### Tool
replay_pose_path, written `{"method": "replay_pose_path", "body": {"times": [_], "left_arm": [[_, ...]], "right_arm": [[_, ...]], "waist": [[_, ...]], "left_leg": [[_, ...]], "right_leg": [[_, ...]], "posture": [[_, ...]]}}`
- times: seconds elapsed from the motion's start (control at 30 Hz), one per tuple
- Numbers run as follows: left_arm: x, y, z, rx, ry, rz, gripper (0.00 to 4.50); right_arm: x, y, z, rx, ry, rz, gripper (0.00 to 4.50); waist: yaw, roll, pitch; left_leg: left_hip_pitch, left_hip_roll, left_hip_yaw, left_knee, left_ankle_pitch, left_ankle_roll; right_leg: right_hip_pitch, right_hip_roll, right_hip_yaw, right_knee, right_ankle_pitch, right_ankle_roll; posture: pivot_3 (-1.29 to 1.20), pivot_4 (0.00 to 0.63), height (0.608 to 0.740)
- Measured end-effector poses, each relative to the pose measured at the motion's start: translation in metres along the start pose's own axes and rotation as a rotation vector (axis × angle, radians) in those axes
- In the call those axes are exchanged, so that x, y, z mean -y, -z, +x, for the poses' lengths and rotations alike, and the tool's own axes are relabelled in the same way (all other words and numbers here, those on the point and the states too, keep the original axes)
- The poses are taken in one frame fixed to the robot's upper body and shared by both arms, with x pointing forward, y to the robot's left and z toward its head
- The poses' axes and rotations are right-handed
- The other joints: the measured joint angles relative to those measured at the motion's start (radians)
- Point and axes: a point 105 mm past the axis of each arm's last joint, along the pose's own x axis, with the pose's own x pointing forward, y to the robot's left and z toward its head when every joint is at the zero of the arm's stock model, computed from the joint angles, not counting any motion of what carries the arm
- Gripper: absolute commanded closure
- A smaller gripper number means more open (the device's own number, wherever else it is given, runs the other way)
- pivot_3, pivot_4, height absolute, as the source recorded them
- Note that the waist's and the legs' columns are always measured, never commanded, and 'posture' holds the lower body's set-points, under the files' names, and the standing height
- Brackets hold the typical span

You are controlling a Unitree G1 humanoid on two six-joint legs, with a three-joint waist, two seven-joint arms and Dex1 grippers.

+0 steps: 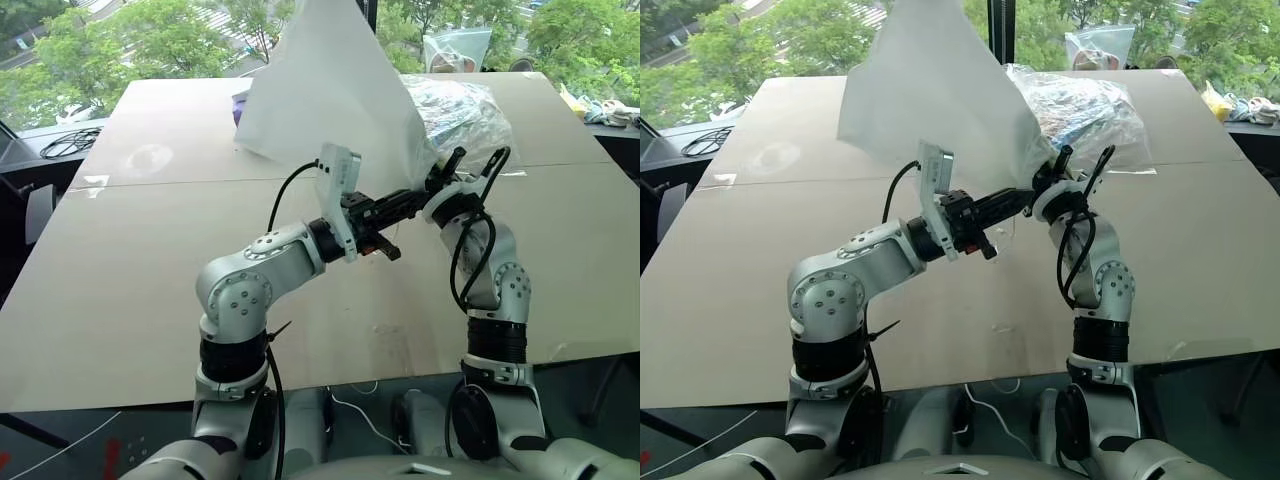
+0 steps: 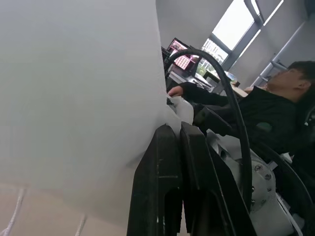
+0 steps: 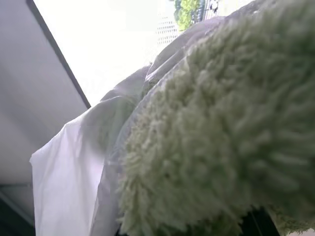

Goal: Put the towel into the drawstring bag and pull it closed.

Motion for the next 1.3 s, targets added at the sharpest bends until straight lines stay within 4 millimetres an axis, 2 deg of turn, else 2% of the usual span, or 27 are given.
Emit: {"method": "replay_pose_path", "body": {"times": [0.13,0.2,0.23,0.3,0.33,0.4,0.5,0.57,0.63,0.8,1.0,1.17,1.2,1.27,1.3], "left_arm": [[-0.008,0.0,0.005,0.031,-0.046,0.021,4.5],[-0.011,0.001,0.007,0.032,-0.067,0.042,4.5],[-0.012,0.002,0.009,0.033,-0.078,0.059,4.5],[-0.016,0.003,0.011,0.04,-0.11,0.08,4.5],[-0.018,0.002,0.012,0.052,-0.122,0.081,4.5],[-0.024,0.001,0.012,0.071,-0.159,0.089,4.5],[-0.041,0.002,0.011,0.086,-0.251,0.087,4.5],[-0.051,0.014,0.01,0.061,-0.29,0.048,4.5],[-0.056,0.02,0.008,0.042,-0.306,0.033,4.5],[-0.083,0.024,-0.013,0.021,-0.43,0.038,4.5],[-0.09,0.034,-0.025,-0.026,-0.449,0.032,4.5],[-0.093,0.03,-0.031,-0.016,-0.447,0.033,4.5],[-0.092,0.03,-0.031,-0.014,-0.436,0.025,4.5],[-0.087,0.03,-0.029,-0.016,-0.402,0.011,4.5],[-0.082,0.03,-0.027,-0.017,-0.37,0.011,4.5]], "right_arm": [[0.006,-0.006,0.001,0.079,0.078,-0.051,4.39],[0.006,-0.006,0.001,0.086,0.083,-0.072,3.35],[0.005,-0.005,0.001,0.083,0.081,-0.077,3.14],[0.003,0.0,0.0,0.063,0.082,-0.094,1.96],[0.003,0.001,0.0,0.055,0.09,-0.101,1.62],[0.007,0.008,0.001,0.022,0.117,-0.14,0.64],[0.019,0.017,-0.002,-0.06,0.183,-0.301,0.64],[0.028,0.013,-0.006,-0.085,0.236,-0.429,0.64],[0.033,0.011,-0.009,-0.093,0.262,-0.467,0.64],[0.043,0.017,-0.02,-0.204,0.296,-0.608,0.64],[0.052,0.014,-0.028,-0.283,0.315,-0.752,0.64],[0.051,0.003,-0.034,-0.298,0.304,-0.89,0.64],[0.053,0.0,-0.034,-0.296,0.308,-0.931,1.19],[0.056,-0.002,-0.034,-0.296,0.31,-0.986,1.91],[0.058,0.0,-0.032,-0.299,0.3,-1.007,2.53]], "waist": [[0.001,0.0,0.0],[0.001,0.0,0.0],[0.001,0.0,0.0],[0.001,0.0,0.0],[0.001,0.0,0.0],[0.001,0.0,0.0],[0.001,0.0,0.0],[0.006,0.0,0.0],[0.004,0.0,0.0],[-0.002,0.0,0.0],[0.004,0.0,0.0],[0.003,0.0,0.0],[0.003,0.0,0.0],[0.002,0.0,0.0],[0.002,0.0,0.0]], "left_leg": [[0.0,0.0,0.0,0.0,0.0,0.0],[0.0,0.0,0.0,0.0,0.0,0.0],[0.0,0.0,0.0,0.0,0.0,0.0],[0.0,0.0,0.0,0.0,0.0,0.0],[0.0,0.0,0.0,0.0,0.0,0.0],[0.0,0.0,0.0,0.0,0.0,0.0],[0.0,0.0,0.0,0.0,0.0,0.0],[-0.001,0.0,0.0,0.0,0.0,0.0],[-0.001,0.0,0.001,0.0,0.0,0.0],[-0.001,0.001,0.0,-0.001,0.0,0.0],[-0.001,0.0,0.001,-0.001,0.0,0.0],[-0.001,0.0,0.001,-0.001,0.0,0.0],[-0.001,0.0,0.001,-0.001,0.0,0.0],[-0.001,0.0,0.001,-0.001,0.0,0.0],[-0.001,0.0,0.001,-0.001,0.0,0.0]], "right_leg": [[0.0,0.0,0.0,0.0,0.0,0.0],[0.0,0.0,0.0,0.0,0.0,0.0],[0.0,0.0,0.0,0.0,0.0,0.0],[0.0,0.0,0.0,0.0,0.0,0.0],[0.0,0.0,0.0,0.0,0.0,0.0],[0.0,0.0,0.0,0.0,0.0,0.0],[0.0,0.0,0.0,0.0,0.0,0.0],[0.0,-0.001,0.0,-0.001,0.0,0.0],[0.0,-0.001,0.0,-0.001,0.0,0.0],[-0.002,0.001,0.0,0.0,0.0,0.0],[-0.001,-0.001,0.0,-0.001,0.0,0.0],[-0.001,0.0,0.0,-0.001,0.0,0.0],[-0.002,0.0,0.0,-0.001,0.0,0.0],[-0.002,0.0,0.0,-0.001,0.0,0.0],[-0.002,0.0,0.0,-0.001,0.0,0.0]], "posture": [[0.0,0.15,0.74],[0.0,0.15,0.74],[0.0,0.15,0.74],[0.0,0.15,0.74],[0.0,0.15,0.74],[0.0,0.15,0.74],[0.0,0.15,0.74],[0.0,0.15,0.74],[0.0,0.15,0.74],[0.0,0.15,0.74],[0.0,0.15,0.74],[0.0,0.15,0.74],[0.0,0.15,0.74],[0.0,0.15,0.74],[0.0,0.15,0.74]]}}
